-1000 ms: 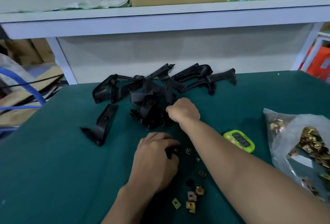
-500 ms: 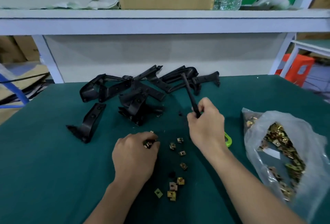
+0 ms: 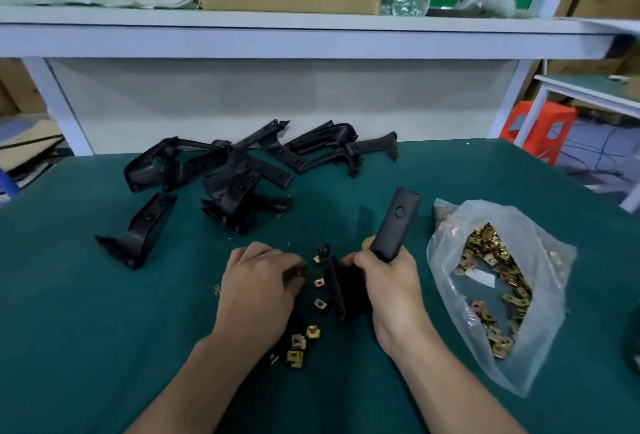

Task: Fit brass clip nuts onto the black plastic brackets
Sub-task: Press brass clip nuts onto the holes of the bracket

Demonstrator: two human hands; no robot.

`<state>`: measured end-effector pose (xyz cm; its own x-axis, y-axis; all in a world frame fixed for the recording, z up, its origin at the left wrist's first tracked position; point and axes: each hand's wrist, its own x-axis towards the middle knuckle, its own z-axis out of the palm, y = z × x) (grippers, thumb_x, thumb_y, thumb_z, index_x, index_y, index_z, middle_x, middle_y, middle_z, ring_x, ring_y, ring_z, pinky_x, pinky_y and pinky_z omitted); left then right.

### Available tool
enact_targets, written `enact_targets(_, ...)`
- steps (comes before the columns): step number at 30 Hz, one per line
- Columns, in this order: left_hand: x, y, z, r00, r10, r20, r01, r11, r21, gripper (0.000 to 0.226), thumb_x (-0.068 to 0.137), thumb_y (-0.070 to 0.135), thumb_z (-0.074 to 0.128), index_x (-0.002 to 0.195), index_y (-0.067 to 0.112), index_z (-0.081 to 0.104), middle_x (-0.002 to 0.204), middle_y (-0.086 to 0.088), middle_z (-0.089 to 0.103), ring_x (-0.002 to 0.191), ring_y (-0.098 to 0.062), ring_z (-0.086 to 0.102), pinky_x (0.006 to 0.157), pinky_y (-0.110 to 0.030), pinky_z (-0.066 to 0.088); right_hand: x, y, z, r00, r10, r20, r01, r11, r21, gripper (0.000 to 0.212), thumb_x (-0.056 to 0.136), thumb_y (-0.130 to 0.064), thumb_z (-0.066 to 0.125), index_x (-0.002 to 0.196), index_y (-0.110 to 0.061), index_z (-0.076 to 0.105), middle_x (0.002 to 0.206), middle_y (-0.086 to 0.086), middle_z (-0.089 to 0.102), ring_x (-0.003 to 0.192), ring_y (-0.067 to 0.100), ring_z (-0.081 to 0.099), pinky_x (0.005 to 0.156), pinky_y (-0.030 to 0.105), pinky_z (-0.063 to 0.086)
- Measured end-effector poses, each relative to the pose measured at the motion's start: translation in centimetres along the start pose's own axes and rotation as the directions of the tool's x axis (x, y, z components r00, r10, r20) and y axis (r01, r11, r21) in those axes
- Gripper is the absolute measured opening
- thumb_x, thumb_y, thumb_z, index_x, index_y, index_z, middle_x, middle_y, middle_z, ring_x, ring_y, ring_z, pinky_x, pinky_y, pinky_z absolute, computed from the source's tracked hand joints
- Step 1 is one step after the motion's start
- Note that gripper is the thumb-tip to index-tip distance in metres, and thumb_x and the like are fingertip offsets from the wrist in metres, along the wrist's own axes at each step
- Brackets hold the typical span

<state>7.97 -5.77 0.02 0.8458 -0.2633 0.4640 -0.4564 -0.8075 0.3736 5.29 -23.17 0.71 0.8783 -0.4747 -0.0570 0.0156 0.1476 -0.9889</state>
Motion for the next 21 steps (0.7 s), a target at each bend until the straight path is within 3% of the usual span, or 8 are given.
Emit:
enact_targets(3, -0.15, -0.16, -0.25, 0.995, -0.103, -0.005, 0.101, 0.984, -0.149, 0.027, 0.074, 0.017, 0.088, 0.088, 0.035, 0.075, 0.084, 0.034, 0.05, 0.088, 0.003, 0.036, 0.079, -0.013, 0.03, 0.22, 0.12, 0.05, 1.0, 0.013, 0.017, -0.013, 1.0, 0.014, 0.029, 0.077, -0.005, 0.061, 0.063, -0.029, 0.054, 0.067, -0.002, 0.056, 0.075, 0.023, 0.059, 0.069, 0.038, 0.046)
enact_targets(8, -0.36, -0.17, -0.4, 0.979, -0.182, 0.088, 0.197, 0.958, -0.209, 0.02, 0.087, 0.023, 0.08, 0.092, 0.041, 0.072, 0.093, 0.026, 0.053, 0.095, -0.005, 0.05, 0.079, -0.013, 0.035, 0.16, 0.16, 0.08, 0.999, 0.009, 0.049, -0.01, 1.0, 0.015, 0.031, 0.077, -0.001, 0.061, 0.065, -0.029, 0.053, 0.066, -0.003, 0.054, 0.073, 0.022, 0.056, 0.067, 0.035, 0.043)
enact_targets(15, -0.67, -0.31, -0.38, 0.973, -0.21, 0.096, 0.229, 0.934, -0.275, 0.022, 0.089, 0.023, 0.076, 0.089, 0.042, 0.067, 0.095, 0.021, 0.054, 0.095, 0.0, 0.053, 0.078, -0.011, 0.036, 0.19, 0.27, 0.12, 0.998, -0.001, 0.061, 0.003, 1.0, -0.025, 0.034, 0.079, 0.004, 0.062, 0.064, -0.024, 0.047, 0.064, -0.004, 0.044, 0.067, 0.018, 0.043, 0.066, 0.036, 0.037)
enact_targets(18, -0.69, -0.25, -0.45, 0.976, -0.184, 0.114, 0.207, 0.948, -0.241, 0.014, 0.091, 0.025, 0.074, 0.091, 0.038, 0.07, 0.095, 0.02, 0.056, 0.095, -0.004, 0.051, 0.081, -0.019, 0.039, 0.24, 0.21, 0.04, 0.999, 0.01, 0.034, -0.01, 1.0, 0.018, 0.033, 0.078, 0.001, 0.061, 0.063, -0.026, 0.051, 0.067, -0.001, 0.046, 0.07, 0.02, 0.046, 0.068, 0.037, 0.038)
enact_targets(21, -0.62, -0.11, -0.6, 0.993, -0.106, 0.056, 0.112, 0.986, -0.12, 0.011, 0.09, 0.03, 0.075, 0.1, 0.031, 0.078, 0.099, 0.017, 0.07, 0.101, -0.006, 0.048, 0.096, -0.031, 0.04, 0.38, 0.26, -0.38, 1.0, 0.02, -0.012, -0.019, 0.997, 0.078, 0.021, 0.08, -0.001, 0.06, 0.079, -0.021, 0.058, 0.073, 0.004, 0.055, 0.075, 0.024, 0.054, 0.074, 0.039, 0.043)
